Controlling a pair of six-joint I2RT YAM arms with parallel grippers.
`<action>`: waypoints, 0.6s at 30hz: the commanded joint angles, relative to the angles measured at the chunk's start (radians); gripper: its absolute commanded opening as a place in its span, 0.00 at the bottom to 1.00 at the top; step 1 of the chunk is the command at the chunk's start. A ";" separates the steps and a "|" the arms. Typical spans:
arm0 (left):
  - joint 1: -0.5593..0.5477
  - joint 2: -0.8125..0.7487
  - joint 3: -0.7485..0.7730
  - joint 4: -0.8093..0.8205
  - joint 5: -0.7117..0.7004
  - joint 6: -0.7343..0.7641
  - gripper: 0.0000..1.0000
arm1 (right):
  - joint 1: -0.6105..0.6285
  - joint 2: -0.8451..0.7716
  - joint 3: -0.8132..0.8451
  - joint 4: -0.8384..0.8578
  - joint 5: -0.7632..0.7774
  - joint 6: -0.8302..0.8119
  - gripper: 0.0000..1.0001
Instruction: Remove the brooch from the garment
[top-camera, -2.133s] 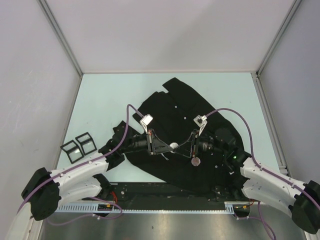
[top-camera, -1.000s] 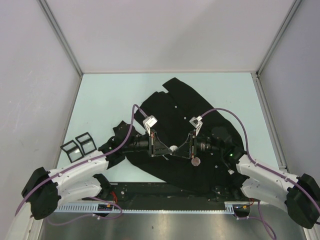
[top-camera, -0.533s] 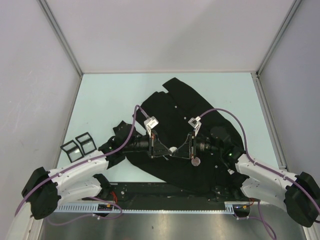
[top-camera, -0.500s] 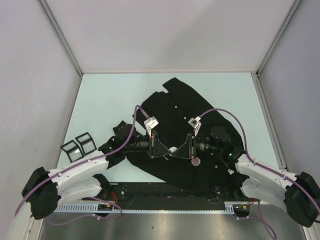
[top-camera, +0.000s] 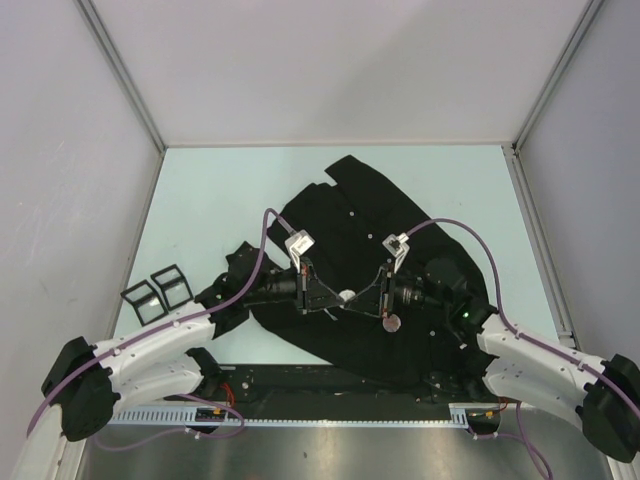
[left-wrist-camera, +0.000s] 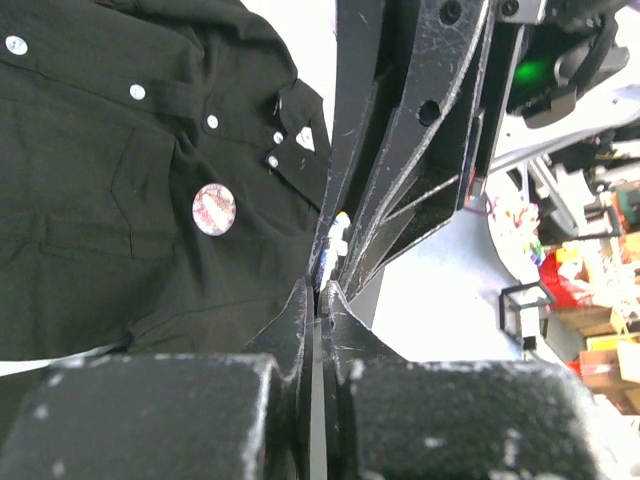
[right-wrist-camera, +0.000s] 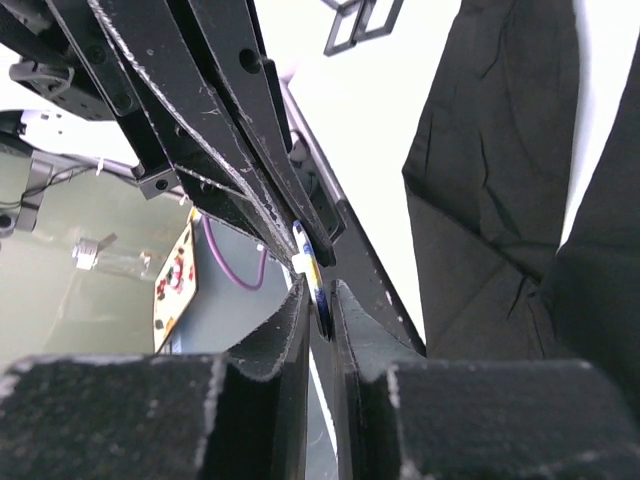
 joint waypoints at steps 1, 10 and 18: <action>-0.034 -0.029 0.006 0.131 0.036 -0.081 0.00 | 0.009 -0.015 -0.005 0.034 0.127 0.003 0.14; -0.032 -0.017 0.017 0.099 0.017 -0.090 0.00 | 0.030 -0.029 -0.008 0.028 0.139 -0.007 0.23; -0.032 -0.020 0.025 0.062 -0.007 -0.088 0.00 | 0.036 -0.047 -0.008 -0.001 0.151 -0.021 0.30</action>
